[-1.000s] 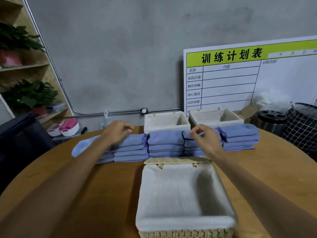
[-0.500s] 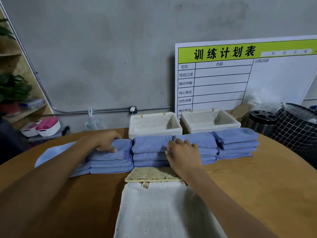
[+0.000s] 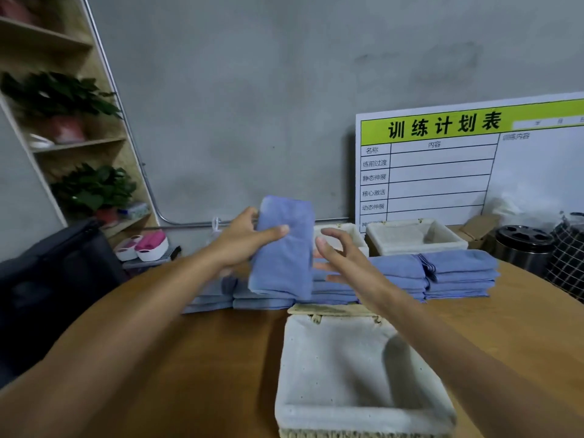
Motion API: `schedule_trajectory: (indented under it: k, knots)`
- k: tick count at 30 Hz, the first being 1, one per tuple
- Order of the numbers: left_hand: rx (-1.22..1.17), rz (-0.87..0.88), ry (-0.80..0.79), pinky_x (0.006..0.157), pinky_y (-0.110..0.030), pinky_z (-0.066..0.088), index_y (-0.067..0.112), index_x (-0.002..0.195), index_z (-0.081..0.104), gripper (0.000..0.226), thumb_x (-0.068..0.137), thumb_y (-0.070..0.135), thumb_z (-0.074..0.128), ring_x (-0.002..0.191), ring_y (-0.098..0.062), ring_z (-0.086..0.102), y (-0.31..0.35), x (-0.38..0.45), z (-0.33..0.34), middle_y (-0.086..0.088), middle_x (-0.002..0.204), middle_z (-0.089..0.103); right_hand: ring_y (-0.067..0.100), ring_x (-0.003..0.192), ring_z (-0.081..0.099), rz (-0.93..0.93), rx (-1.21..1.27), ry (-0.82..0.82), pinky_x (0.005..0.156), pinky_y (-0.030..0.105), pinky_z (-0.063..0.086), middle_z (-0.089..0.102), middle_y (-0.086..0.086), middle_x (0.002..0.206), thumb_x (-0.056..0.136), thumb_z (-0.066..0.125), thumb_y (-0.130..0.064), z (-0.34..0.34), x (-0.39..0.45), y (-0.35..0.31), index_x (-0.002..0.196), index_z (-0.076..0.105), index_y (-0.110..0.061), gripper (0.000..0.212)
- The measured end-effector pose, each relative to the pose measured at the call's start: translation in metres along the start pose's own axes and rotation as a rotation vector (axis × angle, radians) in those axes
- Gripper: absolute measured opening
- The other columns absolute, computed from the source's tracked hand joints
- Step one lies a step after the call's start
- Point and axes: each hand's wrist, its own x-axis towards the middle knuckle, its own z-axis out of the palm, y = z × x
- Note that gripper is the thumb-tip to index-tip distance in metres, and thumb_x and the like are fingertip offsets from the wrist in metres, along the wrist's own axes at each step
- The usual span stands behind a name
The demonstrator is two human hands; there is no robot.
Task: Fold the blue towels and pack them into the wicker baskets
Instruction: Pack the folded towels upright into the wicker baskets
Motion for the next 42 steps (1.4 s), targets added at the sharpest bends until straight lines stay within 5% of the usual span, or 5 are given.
schedule_trajectory:
  k: [10, 21, 32, 37, 42]
  knots:
    - [-0.121, -0.284, -0.175, 0.078, -0.047, 0.062, 0.039, 0.134, 0.032, 0.066, 0.085, 0.037, 0.078, 0.095, -0.019, 0.074, -0.039, -0.104, 0.063, -0.004, 0.113, 0.071, 0.017, 0.093, 0.074, 0.190, 0.027, 0.003, 0.070, 0.032, 0.060, 0.069, 0.003, 0.120, 0.082, 0.080, -0.028, 0.003, -0.076, 0.043, 0.153, 0.018, -0.037, 0.094]
    - [0.560, 0.249, -0.175, 0.079, -0.011, 0.041, 0.033, 0.110, 0.063, 0.025, 0.088, 0.033, 0.075, 0.092, 0.004, 0.054, -0.081, -0.112, 0.071, 0.021, 0.119, 0.047, 0.001, 0.101, 0.061, 0.098, -0.382, -0.067, 0.078, 0.012, 0.050, 0.043, -0.014, 0.138, 0.091, 0.070, -0.033, 0.009, -0.074, 0.087, 0.155, -0.006, -0.042, 0.100]
    - [0.907, 0.358, -0.342, 0.089, -0.031, 0.037, 0.028, 0.126, 0.063, 0.048, 0.084, 0.052, 0.069, 0.107, -0.006, 0.042, -0.086, -0.102, 0.076, 0.015, 0.121, 0.041, -0.001, 0.075, 0.056, -0.020, -0.831, -0.235, 0.063, 0.015, 0.038, 0.062, -0.020, 0.096, 0.088, 0.074, -0.032, -0.008, -0.072, 0.087, 0.158, 0.001, -0.036, 0.101]
    - [1.068, 0.317, -0.533, 0.113, -0.036, 0.017, 0.037, 0.147, 0.045, 0.083, 0.076, 0.080, 0.048, 0.138, -0.004, 0.023, -0.081, -0.097, 0.058, 0.025, 0.148, 0.033, 0.000, 0.104, 0.051, -0.226, -1.000, -0.282, 0.086, 0.026, 0.048, 0.042, -0.014, 0.133, 0.082, 0.073, -0.053, -0.027, -0.076, 0.078, 0.142, 0.050, -0.028, 0.069]
    - [1.226, 0.385, -0.536, 0.115, -0.062, 0.016, 0.031, 0.146, 0.048, 0.092, 0.073, 0.085, 0.039, 0.142, -0.014, 0.028, -0.082, -0.099, 0.064, 0.016, 0.150, 0.041, 0.010, 0.138, 0.037, -0.056, -1.100, -0.433, 0.109, 0.033, 0.039, 0.028, -0.013, 0.156, 0.080, 0.068, -0.063, -0.021, -0.071, 0.085, 0.152, 0.037, -0.018, 0.091]
